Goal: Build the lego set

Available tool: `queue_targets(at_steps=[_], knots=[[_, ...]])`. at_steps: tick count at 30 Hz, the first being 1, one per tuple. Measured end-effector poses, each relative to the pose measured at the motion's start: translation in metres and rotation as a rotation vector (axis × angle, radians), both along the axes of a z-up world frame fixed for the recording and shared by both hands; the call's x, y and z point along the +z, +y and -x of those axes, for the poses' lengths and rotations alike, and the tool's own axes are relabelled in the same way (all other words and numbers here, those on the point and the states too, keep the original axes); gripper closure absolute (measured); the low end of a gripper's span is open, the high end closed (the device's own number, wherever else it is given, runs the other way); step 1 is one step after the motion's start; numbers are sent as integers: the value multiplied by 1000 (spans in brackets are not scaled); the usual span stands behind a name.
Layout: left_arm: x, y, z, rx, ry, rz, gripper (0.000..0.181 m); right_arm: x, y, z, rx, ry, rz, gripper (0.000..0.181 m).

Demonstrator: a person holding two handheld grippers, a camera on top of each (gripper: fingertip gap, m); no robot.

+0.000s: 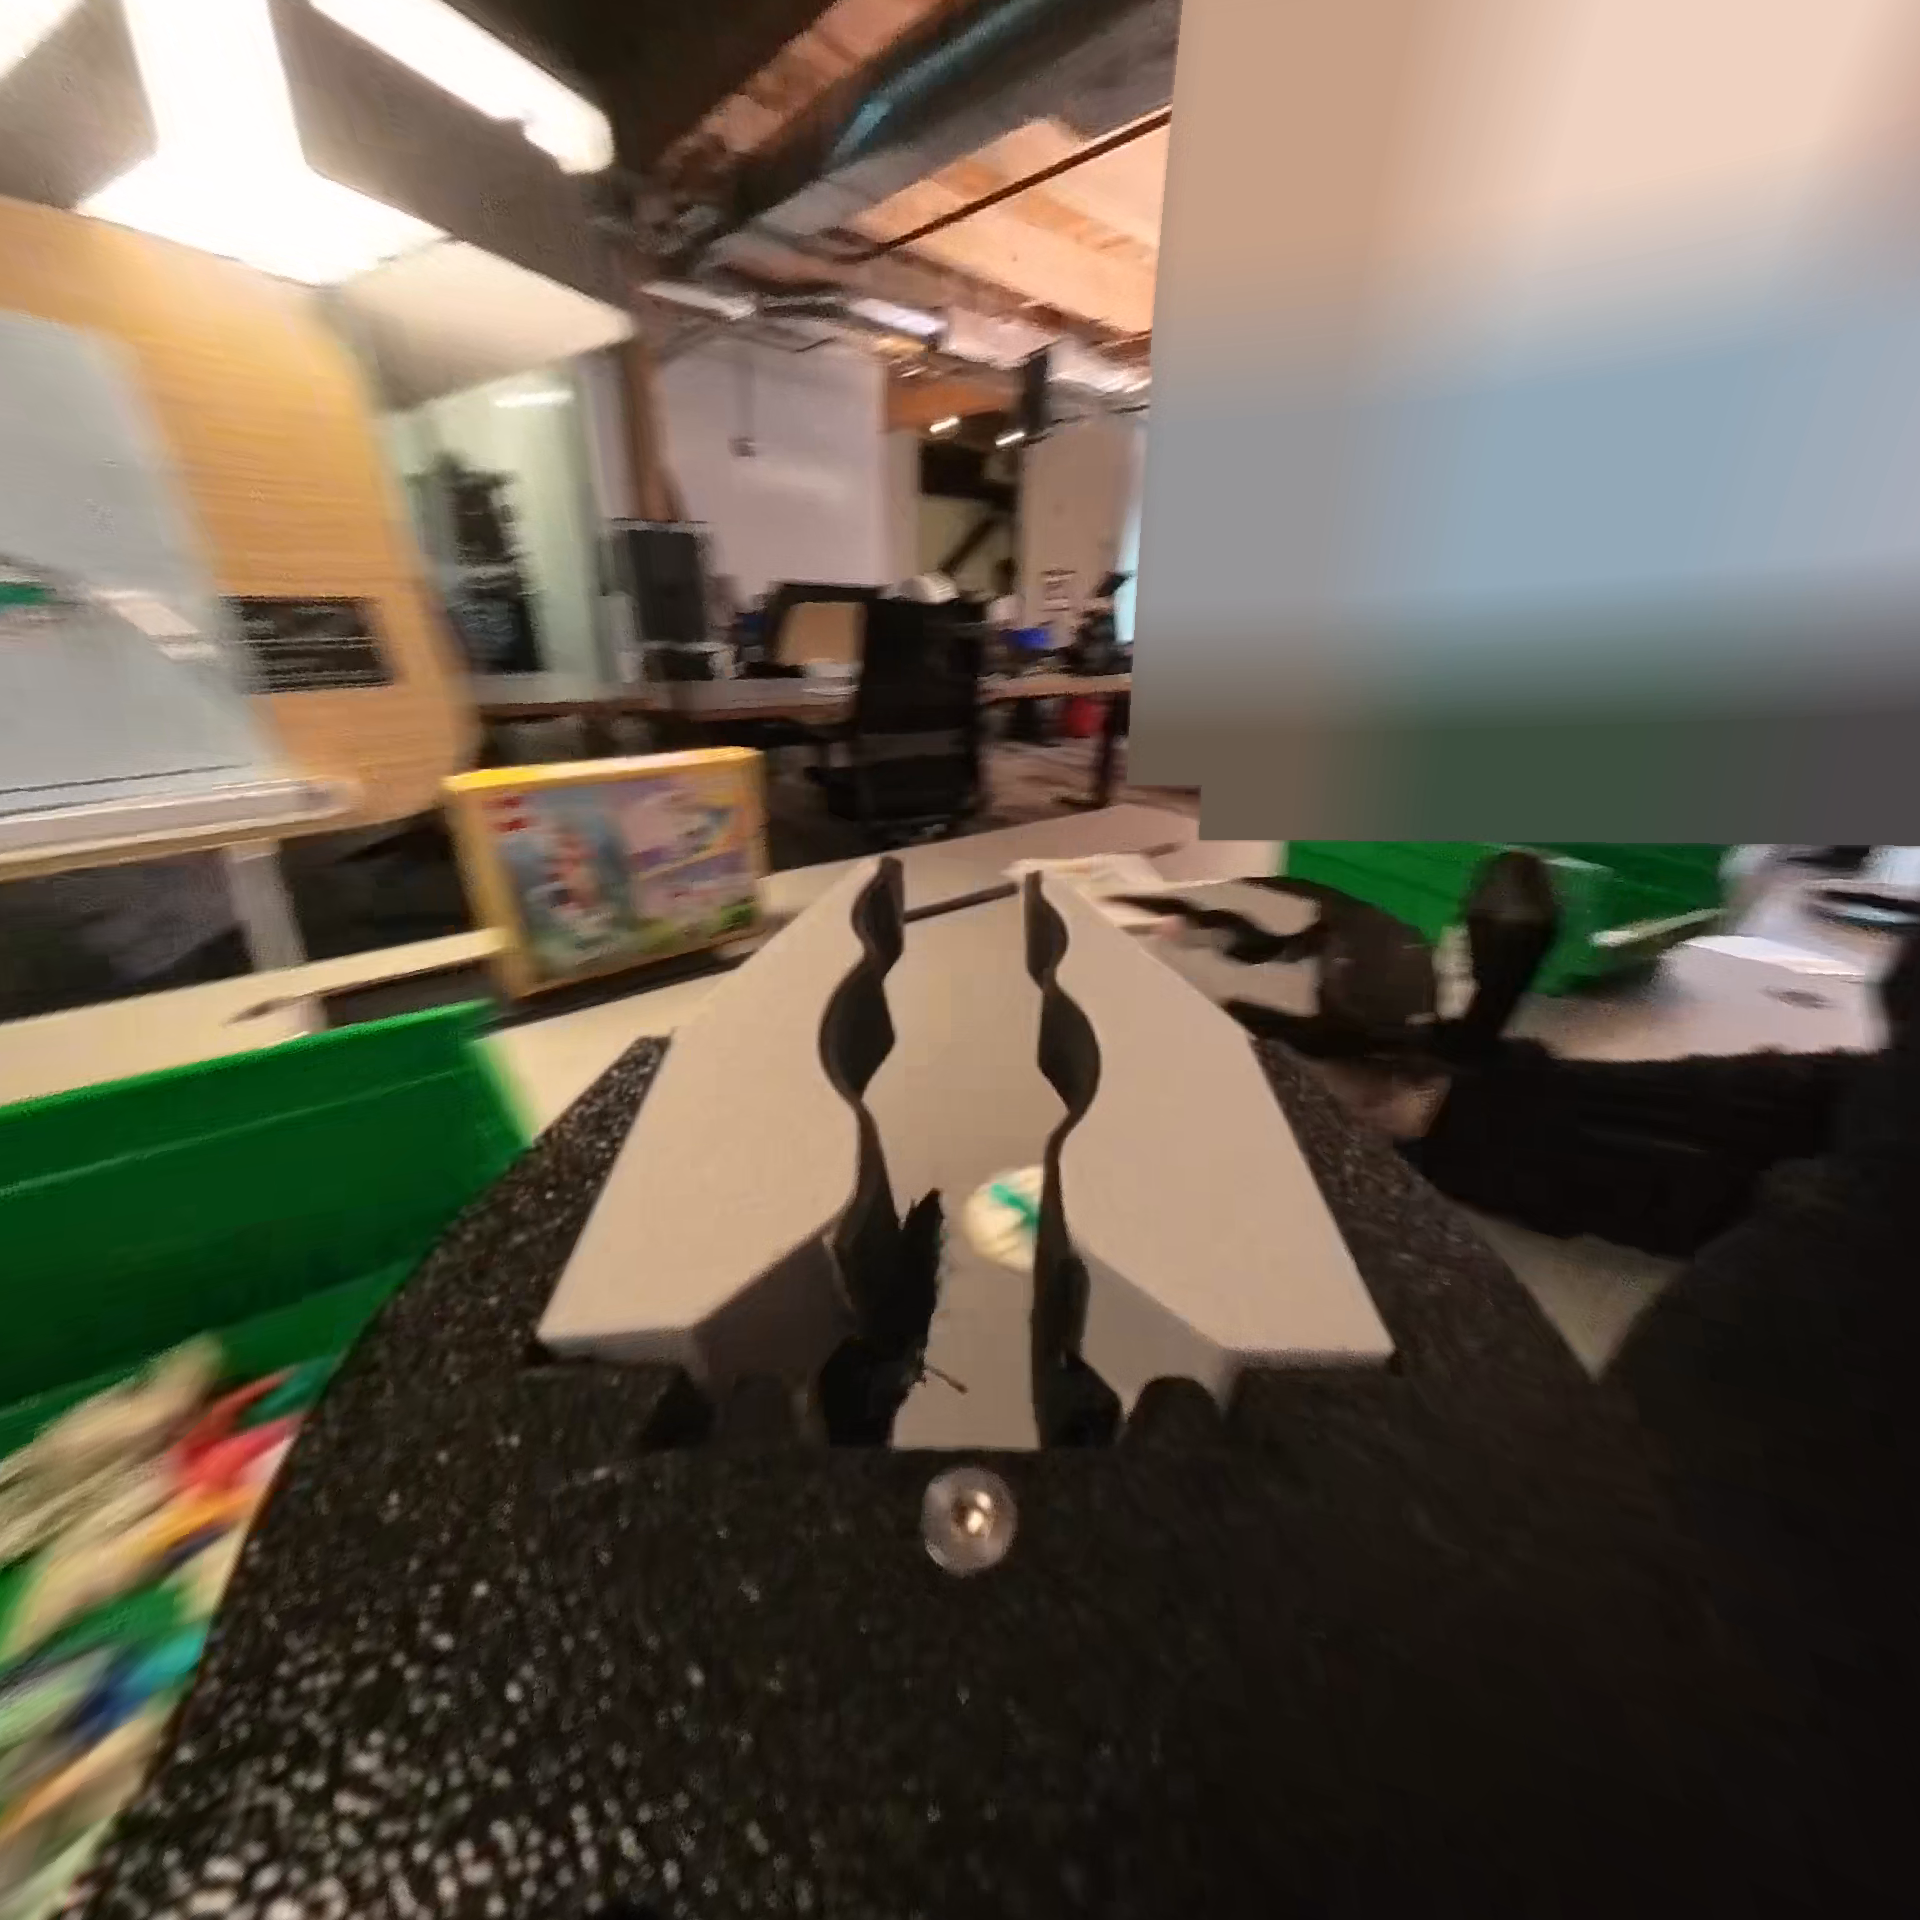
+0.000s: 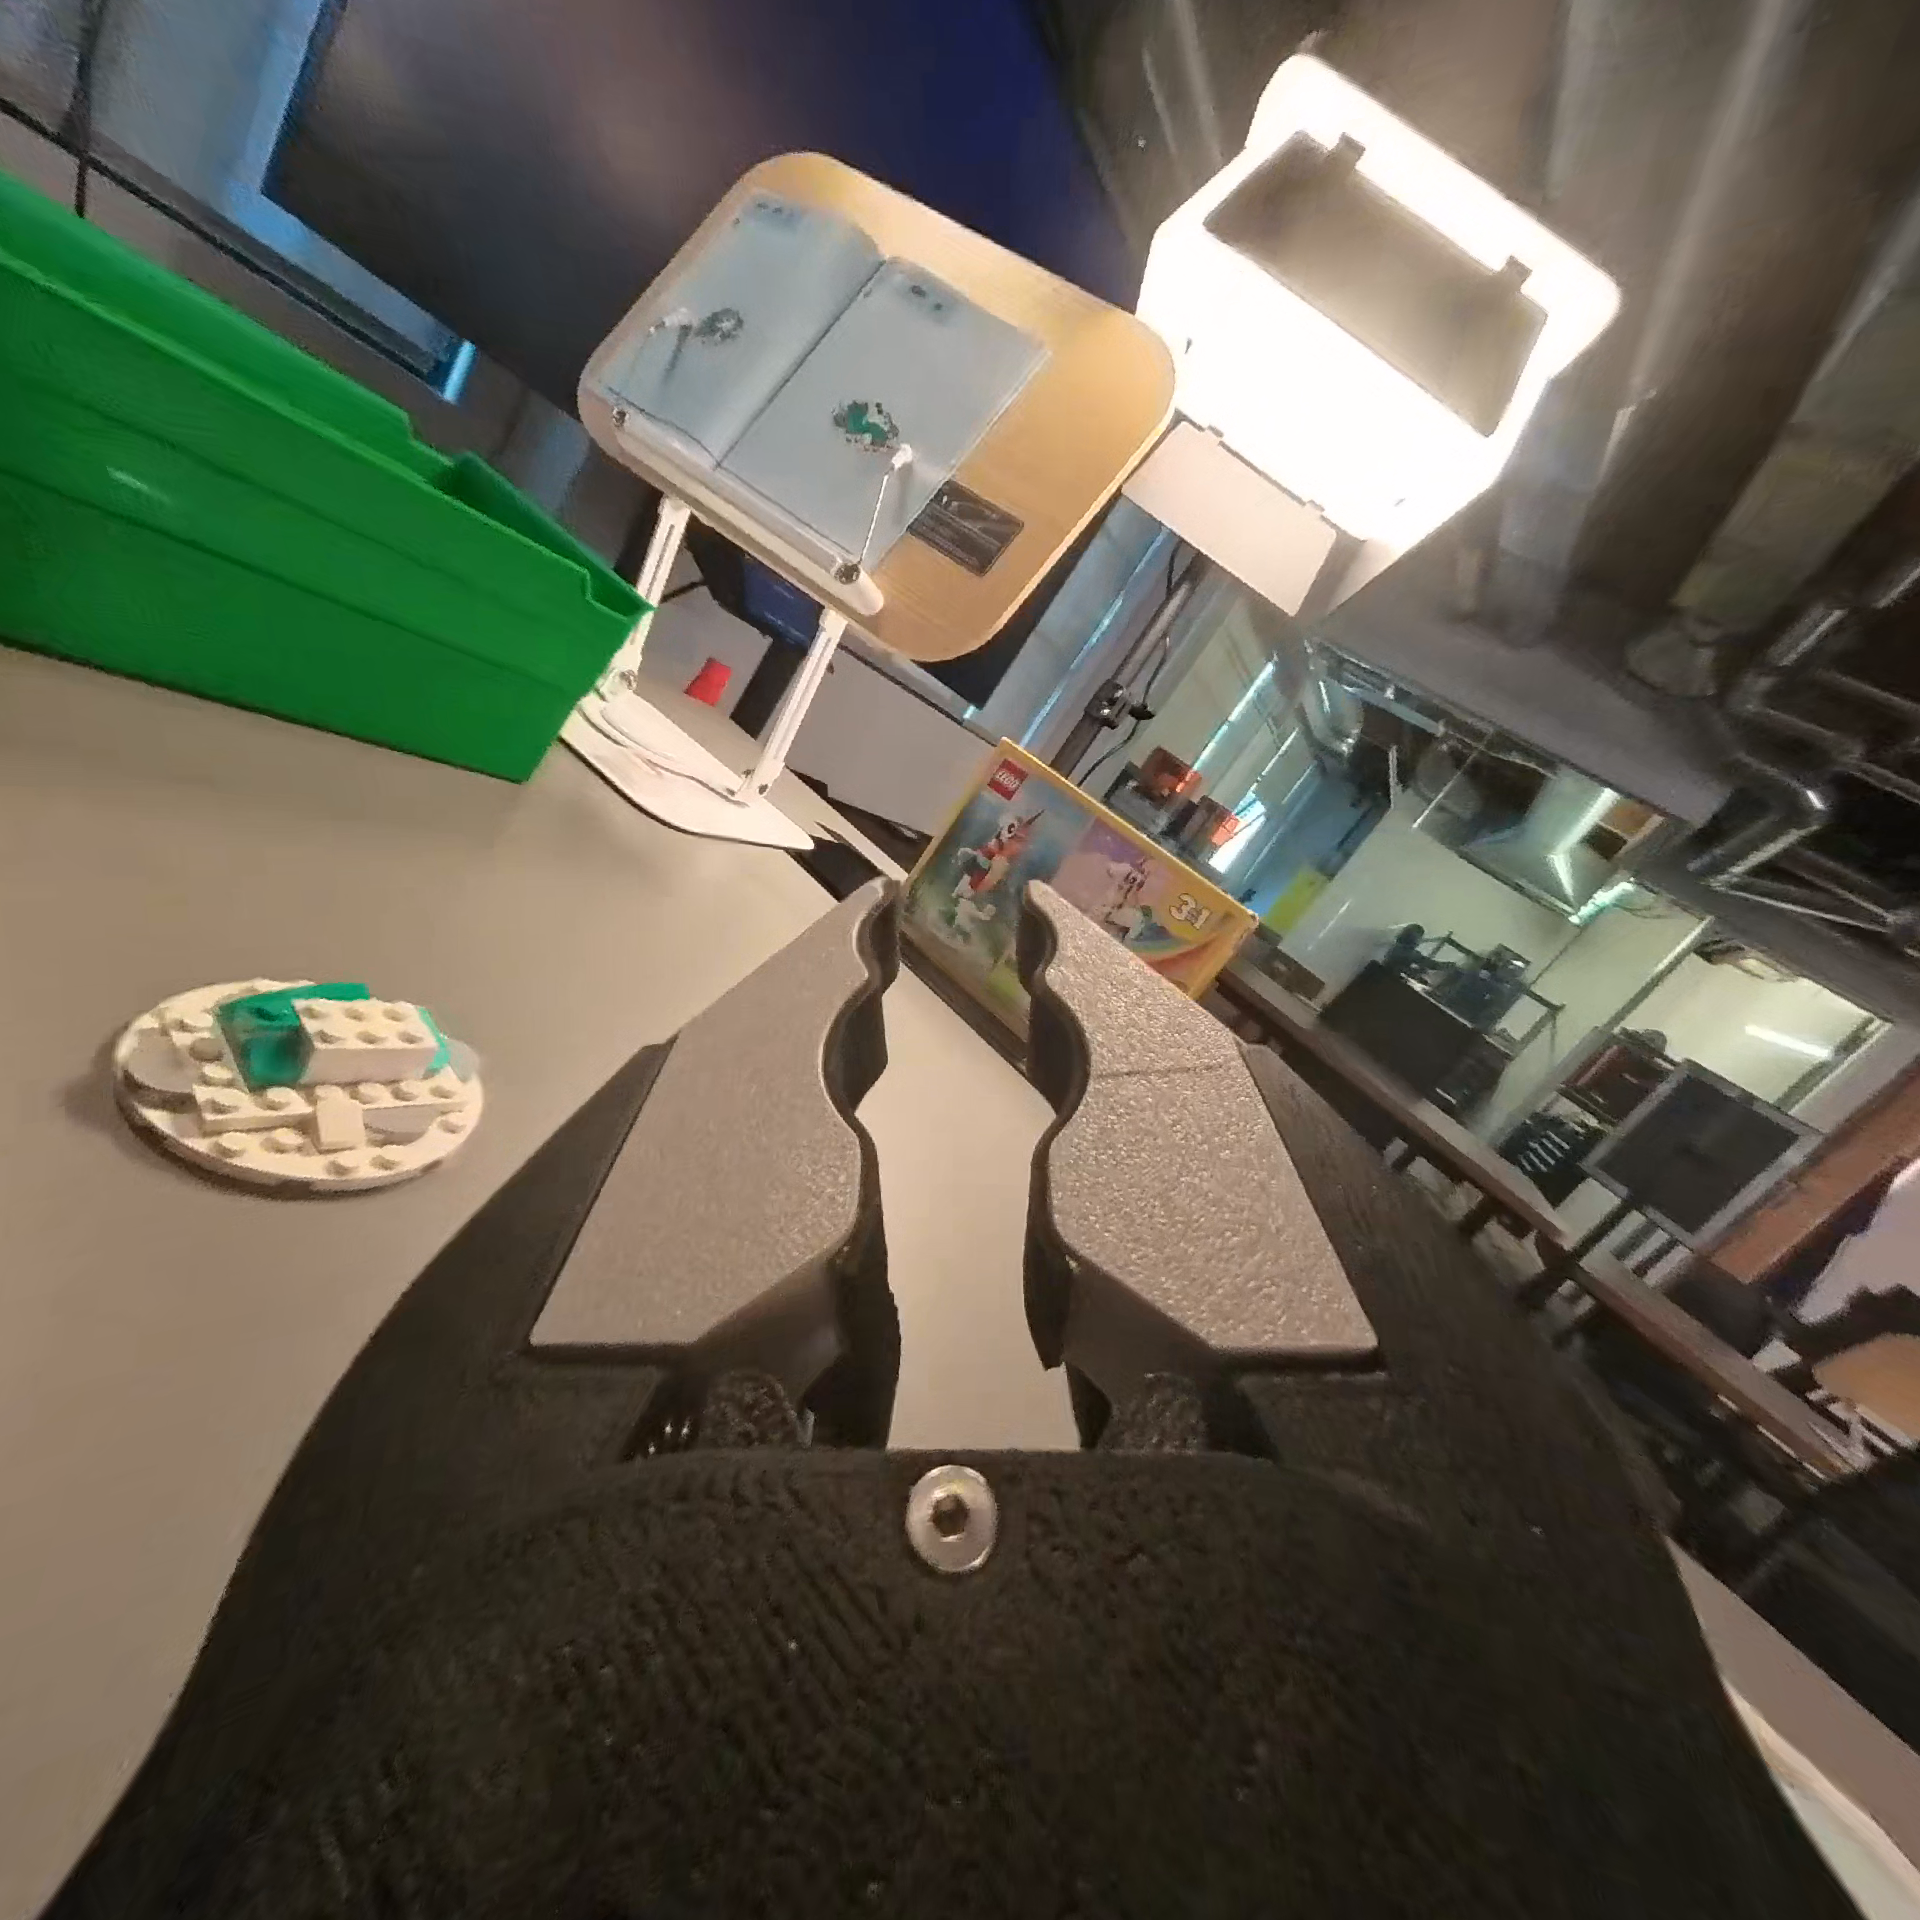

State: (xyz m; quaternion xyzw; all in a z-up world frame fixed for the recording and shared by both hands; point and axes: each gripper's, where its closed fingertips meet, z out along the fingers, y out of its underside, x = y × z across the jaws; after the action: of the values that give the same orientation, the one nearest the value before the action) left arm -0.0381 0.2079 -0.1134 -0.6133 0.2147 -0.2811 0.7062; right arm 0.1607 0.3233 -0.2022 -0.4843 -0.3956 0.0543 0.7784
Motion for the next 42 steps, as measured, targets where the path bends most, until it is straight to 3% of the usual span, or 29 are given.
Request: queue_targets(at_steps=[4, 7, 13, 15, 18, 32, 37, 40, 42], knots=[[-14, 31, 105, 349, 152, 134, 152, -4, 21, 3, 24, -13, 7, 162], [-22, 43, 147, 451, 175, 209, 146, -3, 38, 7, 44, 10, 27, 163], [-36, 72, 158, 436, 213, 266, 144, -3, 62, 15, 58, 26, 39, 165], [-39, 75, 171, 490, 253, 288, 141, -3, 66, 15, 54, 32, 47, 166], [-36, 68, 200, 599, 177, 296, 145, -2, 66, 13, 52, 42, 48, 167], [-34, 44, 227, 592, -30, 335, 149, -3, 65, 15, 50, 31, 49, 167], [-52, 39, 251, 832, 250, 375, 141, -2, 63, 16, 64, 39, 48, 168], [-55, 40, 237, 771, 278, 377, 146, -3, 64, 16, 55, 28, 46, 168], [-57, 43, 226, 672, 225, 374, 161, -4, 66, 15, 45, 15, 38, 168]])
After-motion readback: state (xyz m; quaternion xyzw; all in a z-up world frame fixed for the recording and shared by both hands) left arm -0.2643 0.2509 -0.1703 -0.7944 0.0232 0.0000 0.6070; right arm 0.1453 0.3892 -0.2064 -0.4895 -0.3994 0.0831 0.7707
